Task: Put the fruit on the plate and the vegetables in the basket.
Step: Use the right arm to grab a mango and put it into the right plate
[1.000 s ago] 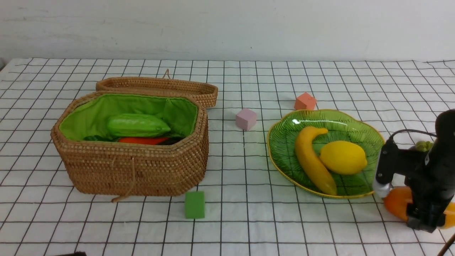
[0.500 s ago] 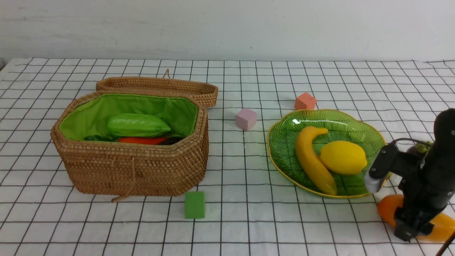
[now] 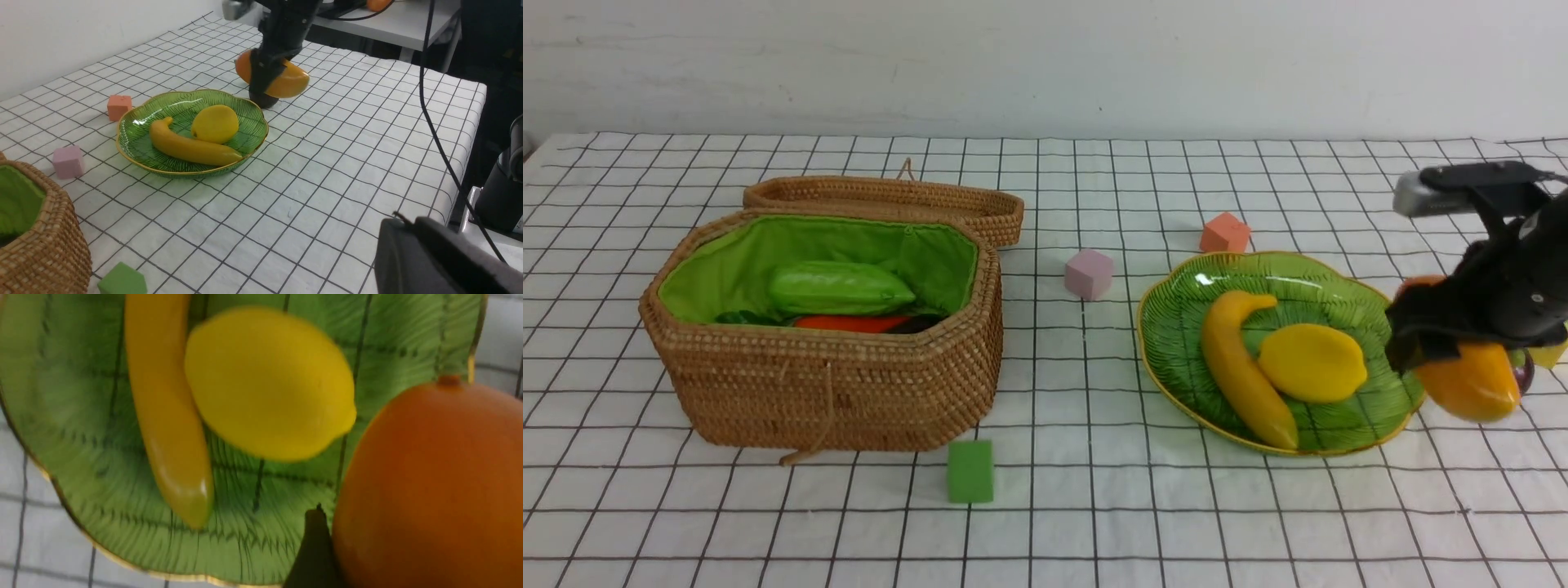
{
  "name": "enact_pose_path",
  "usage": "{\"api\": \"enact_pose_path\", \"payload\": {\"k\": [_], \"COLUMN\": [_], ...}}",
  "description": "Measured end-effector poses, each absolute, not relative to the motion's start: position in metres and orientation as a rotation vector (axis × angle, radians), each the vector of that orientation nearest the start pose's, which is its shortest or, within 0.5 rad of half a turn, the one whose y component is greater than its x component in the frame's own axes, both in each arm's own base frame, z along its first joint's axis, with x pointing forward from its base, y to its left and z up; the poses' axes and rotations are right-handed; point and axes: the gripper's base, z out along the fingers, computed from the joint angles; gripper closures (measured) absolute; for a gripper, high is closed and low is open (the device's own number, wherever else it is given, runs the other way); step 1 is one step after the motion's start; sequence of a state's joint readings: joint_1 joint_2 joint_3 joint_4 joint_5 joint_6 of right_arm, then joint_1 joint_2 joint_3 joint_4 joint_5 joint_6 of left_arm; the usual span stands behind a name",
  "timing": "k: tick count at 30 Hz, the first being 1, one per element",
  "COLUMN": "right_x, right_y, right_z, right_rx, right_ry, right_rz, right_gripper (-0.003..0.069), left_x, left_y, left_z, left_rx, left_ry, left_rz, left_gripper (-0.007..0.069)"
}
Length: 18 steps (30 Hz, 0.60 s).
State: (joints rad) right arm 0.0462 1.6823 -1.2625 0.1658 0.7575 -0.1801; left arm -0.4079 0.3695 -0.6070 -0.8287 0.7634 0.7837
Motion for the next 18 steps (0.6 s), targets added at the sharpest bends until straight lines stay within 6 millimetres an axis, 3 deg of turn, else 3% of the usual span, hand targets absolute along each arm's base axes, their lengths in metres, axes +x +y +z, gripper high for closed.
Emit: {"api": "enact_pose_path", "payload": {"k": [7,8,13,18], "right_x": [0.390,0.396,0.404,0.404], "right_y": [0.025,0.024,0.024,0.024], "right_z": [0.234,0.223,0.205,0.210], "right_rx": [-0.151,-0.154,-0.151,-0.149], "right_ry": [2.571,2.565,2.573,2.553], "right_rz": [0.097,0.083,0.075,0.074], "right_gripper": [0.0127,0.0127,0.0123,0.0001], "left_x": [0.034,0.034,0.034,0.034], "left_y": [-0.065,-0.065,-0.065,-0.065], "left_z": [0.342,0.342,0.342,0.343], "left_rx": [0.838,0.838,0.837,0.835], "left_ry": [1.639,1.639,1.638,1.637], "left_rz": [-0.691,-0.691,-0.691,-0.690], "left_gripper": [0.0597,0.0595,0.0594,0.0591]}}
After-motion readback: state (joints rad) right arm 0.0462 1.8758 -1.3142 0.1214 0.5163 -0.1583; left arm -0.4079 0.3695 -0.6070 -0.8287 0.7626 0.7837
